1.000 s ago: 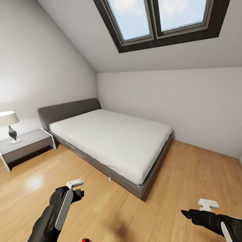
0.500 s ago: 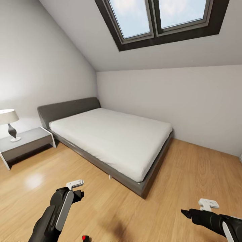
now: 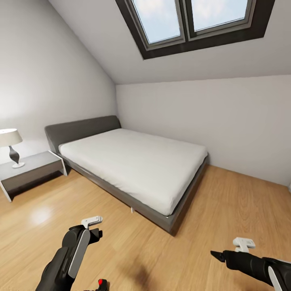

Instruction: Attach the digital camera to the camera tripod in the bedroom.

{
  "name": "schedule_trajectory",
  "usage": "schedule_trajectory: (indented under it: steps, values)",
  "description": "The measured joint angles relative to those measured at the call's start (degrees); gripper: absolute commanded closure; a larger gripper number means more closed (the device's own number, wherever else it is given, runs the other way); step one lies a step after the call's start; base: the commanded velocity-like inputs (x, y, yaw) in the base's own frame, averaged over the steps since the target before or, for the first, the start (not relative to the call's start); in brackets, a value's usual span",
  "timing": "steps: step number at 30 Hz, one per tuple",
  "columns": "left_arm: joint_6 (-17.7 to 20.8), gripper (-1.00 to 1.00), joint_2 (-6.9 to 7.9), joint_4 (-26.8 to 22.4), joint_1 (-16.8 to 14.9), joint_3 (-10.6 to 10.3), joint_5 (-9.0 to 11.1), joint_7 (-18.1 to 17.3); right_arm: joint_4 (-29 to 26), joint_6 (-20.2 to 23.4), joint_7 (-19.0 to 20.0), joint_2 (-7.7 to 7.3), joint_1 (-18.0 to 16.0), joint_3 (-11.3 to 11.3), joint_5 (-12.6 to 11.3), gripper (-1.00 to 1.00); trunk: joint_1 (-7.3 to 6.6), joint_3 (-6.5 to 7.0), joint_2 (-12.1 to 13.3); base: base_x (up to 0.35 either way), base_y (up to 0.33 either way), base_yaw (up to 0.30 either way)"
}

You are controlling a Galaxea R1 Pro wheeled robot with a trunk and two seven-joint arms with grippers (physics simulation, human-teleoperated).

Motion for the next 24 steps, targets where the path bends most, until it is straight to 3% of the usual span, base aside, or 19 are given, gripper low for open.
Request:
schedule_trajectory:
  steps: [7,12,17,18,24]
  values:
    - [-0.1,-1.0,-0.02,0.0,0.0,-0.6,0.0,0.0,0.0,-0.6,0.6,0.32,0.0,-1.5,-0.3,-1.0,1.54,-1.26,-2.8,0.0,0.0,0.0]
    - [-0.1,-1.0,-0.03,0.0,0.0,-0.9,0.0,0.0,0.0,-3.5,-1.7,0.92,0.0,-4.9,-0.2,-1.0,2.64,-2.15,-4.8,0.0,0.0,0.0]
    - [-0.1,-1.0,-0.09,0.1,0.0,-1.7,0.0,0.0,0.1,-12.7,-9.8,2.55,0.0,-6.2,-0.3,-1.0,3.74,-3.05,-6.8,0.0,0.0,0.0]
    - [-0.2,-1.0,-0.1,0.1,0.0,-3.2,0.2,0.0,0.1,-18.4,-12.2,2.99,0.0,-6.0,-0.1,-1.0,3.95,-3.23,-7.2,0.0,0.0,0.0]
    - [-0.1,-1.0,-0.11,0.6,0.0,-6.6,0.3,-0.1,0.4,-27.0,-14.3,3.41,0.0,-5.8,0.1,-1.0,5.27,-4.31,-9.6,0.0,0.0,0.0]
